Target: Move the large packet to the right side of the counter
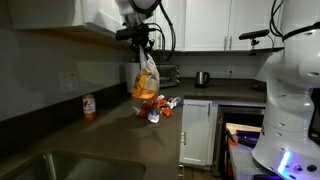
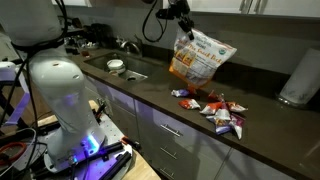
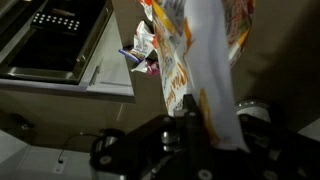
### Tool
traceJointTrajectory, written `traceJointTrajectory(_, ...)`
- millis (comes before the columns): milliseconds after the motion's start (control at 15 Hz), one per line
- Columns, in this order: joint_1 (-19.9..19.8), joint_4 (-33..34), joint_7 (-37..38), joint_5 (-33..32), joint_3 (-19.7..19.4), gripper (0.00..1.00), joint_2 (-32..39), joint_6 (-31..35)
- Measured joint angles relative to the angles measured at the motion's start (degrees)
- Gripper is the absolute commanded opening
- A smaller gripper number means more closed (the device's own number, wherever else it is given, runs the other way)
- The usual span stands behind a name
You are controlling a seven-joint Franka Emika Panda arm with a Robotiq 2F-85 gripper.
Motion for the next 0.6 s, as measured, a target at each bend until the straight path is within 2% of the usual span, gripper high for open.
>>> traceJointTrajectory(600,-2.4,4.8,0.4,-0.1,-6.2,0.03,3.3,-0.8)
